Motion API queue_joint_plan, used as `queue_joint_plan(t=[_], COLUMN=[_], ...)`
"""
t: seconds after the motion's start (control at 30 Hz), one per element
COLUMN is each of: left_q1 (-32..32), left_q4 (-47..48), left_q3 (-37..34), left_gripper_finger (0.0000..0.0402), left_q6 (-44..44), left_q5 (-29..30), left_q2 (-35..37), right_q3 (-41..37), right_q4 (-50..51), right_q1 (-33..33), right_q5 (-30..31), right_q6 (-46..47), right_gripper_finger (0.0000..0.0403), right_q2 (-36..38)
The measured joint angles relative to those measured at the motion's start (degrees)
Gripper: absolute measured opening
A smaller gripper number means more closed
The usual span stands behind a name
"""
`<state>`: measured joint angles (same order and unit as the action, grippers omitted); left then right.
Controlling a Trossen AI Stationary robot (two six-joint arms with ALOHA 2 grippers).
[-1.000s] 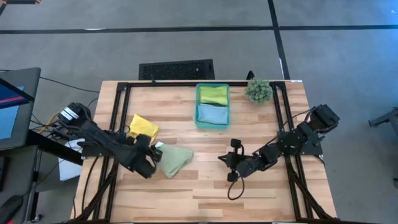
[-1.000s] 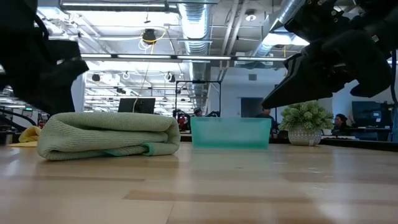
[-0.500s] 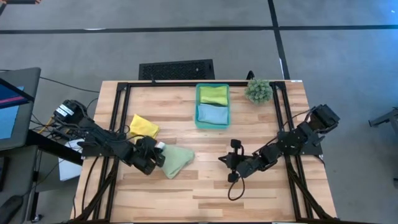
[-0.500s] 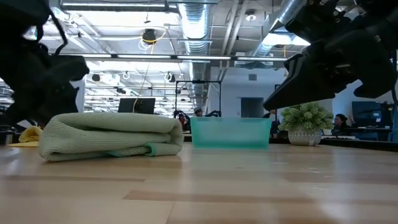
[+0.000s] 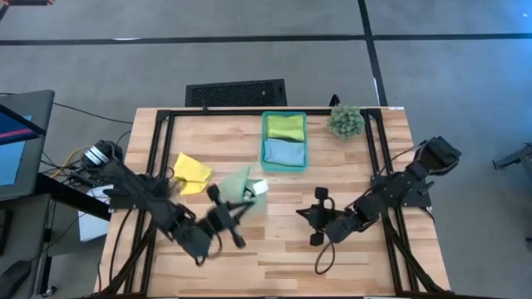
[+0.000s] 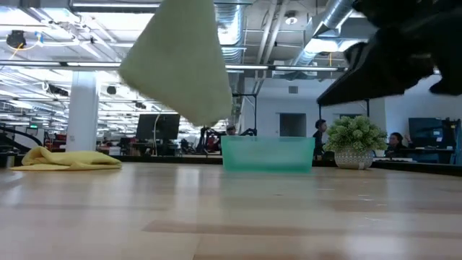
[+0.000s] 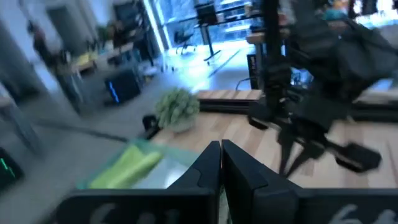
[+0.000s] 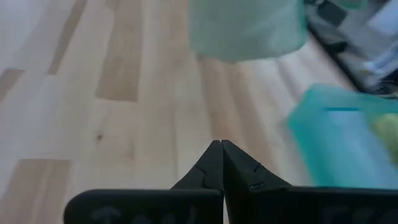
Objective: Fold microfiber towels
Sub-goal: Fold the green microfiber cloth
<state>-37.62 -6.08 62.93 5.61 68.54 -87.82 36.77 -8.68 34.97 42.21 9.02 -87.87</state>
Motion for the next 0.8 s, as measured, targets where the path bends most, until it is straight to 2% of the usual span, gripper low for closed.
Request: queue_joint_plan(t=[0.1, 0.17, 0.2, 0.27, 0.33, 0.37, 0.43, 0.53, 0.63, 0.8], left_q1=[-0.97, -0.69, -0.37, 0.39, 1.59, 2.23, 3.17, 3.4, 3.28, 3.01], left_q4=[-1.07, -0.15, 0.72, 3.21, 5.2, 5.52, 5.82, 8.34, 9.07, 9.19], left_q3=[2.95, 3.91, 3.98, 3.98, 3.98, 4.11, 5.19, 7.52, 8.67, 9.57], left_gripper_finger=[0.0, 0.0, 0.0, 0.0, 0.0, 0.0, 0.0, 0.0, 0.0, 0.0], left_q6=[-6.74, -8.51, -9.06, -8.7, -4.54, -1.46, 4.38, 3.13, -0.06, -0.66], left_q5=[2.46, 0.3, -2.78, -14.42, -30.88, -36.88, -42.28, -38.75, -35.06, -33.22], left_q2=[-6.06, -9.46, -10.83, -12.99, -13.67, -13.67, -13.64, -13.17, -13.08, -13.08], right_q3=[0.02, 0.04, 0.04, 0.04, 0.07, 0.07, 0.07, 0.07, 0.07, 0.11], right_q4=[2.81, 3.88, 4.15, 3.89, 4.1, 4.04, 3.93, 2.66, -0.05, -4.44], right_q1=[2.11, 2.91, 3.19, 3.38, 3.18, 3.17, 3.14, 3.16, 2.98, 0.95], right_q5=[4.61, 5.04, 5.03, 4.52, 4.23, 4.2, 4.19, 1.87, -6.43, -22.42], right_q6=[1.05, 1.85, 1.93, 1.95, 2.08, 2.15, 2.58, 3.24, 3.58, 3.15], right_gripper_finger=[0.002, 0.0022, 0.0023, 0.0024, 0.0023, 0.0023, 0.0022, 0.0024, 0.0027, 0.0048], right_q2=[2.55, 3.29, 3.36, 3.02, 2.05, 1.5, 0.26, -1.25, -2.73, -5.4])
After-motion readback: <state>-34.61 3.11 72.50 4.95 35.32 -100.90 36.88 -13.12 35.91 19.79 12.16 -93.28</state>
